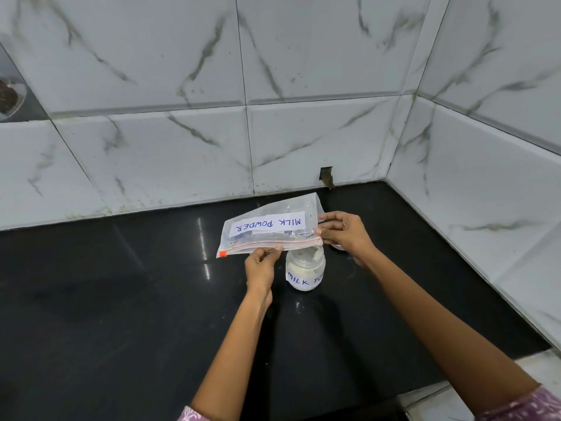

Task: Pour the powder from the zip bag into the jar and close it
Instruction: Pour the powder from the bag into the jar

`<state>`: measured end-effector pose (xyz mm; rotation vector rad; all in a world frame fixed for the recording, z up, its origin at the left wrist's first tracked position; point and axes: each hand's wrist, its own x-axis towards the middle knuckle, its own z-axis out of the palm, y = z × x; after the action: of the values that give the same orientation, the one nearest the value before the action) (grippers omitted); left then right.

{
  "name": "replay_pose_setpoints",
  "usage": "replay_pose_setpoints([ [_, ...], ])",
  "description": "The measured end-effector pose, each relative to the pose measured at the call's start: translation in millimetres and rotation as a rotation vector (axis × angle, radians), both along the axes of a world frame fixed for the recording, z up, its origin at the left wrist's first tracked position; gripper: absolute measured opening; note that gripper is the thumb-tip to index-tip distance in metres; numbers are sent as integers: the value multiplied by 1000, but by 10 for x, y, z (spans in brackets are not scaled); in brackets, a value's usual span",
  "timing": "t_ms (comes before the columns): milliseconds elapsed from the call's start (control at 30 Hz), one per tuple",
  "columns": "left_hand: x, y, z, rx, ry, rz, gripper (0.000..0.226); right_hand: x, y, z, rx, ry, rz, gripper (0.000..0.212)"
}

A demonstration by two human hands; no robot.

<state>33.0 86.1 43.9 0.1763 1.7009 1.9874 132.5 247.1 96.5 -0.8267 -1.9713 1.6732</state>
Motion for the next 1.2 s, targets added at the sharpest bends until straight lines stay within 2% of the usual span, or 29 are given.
replay_pose_setpoints([
  [133, 15, -31, -10, -52, 67, -19, 15, -2, 30, -6, 40, 10, -20, 35],
  [233, 83, -33, 1, -17, 50, 9, 22, 18, 22, -44, 176, 3, -63, 28],
  [433, 170, 100, 142, 54, -133, 181, 12, 74, -62, -94, 385, 30, -103, 20],
  [533, 155, 140, 197, 46, -202, 180, 16, 96, -70, -78, 420, 42, -121, 18],
  [633, 138, 165, 217, 94, -254, 179, 8, 102, -81, -58, 448, 51, -139, 17],
  [767, 121, 192, 222, 136, -260, 163, 8, 95, -84, -40, 476, 59, -149, 16],
  [967, 110, 184, 251, 222, -219, 16, 23, 95, -63, -52, 446, 26, -123, 16],
  [1133, 56, 144, 263, 162, 5, -115, 31, 66, -35, 7, 165, 18, -66, 13],
  [1200, 11, 127, 244, 116, 86, -133, 32, 52, -29, 27, 127, 10, -47, 16],
])
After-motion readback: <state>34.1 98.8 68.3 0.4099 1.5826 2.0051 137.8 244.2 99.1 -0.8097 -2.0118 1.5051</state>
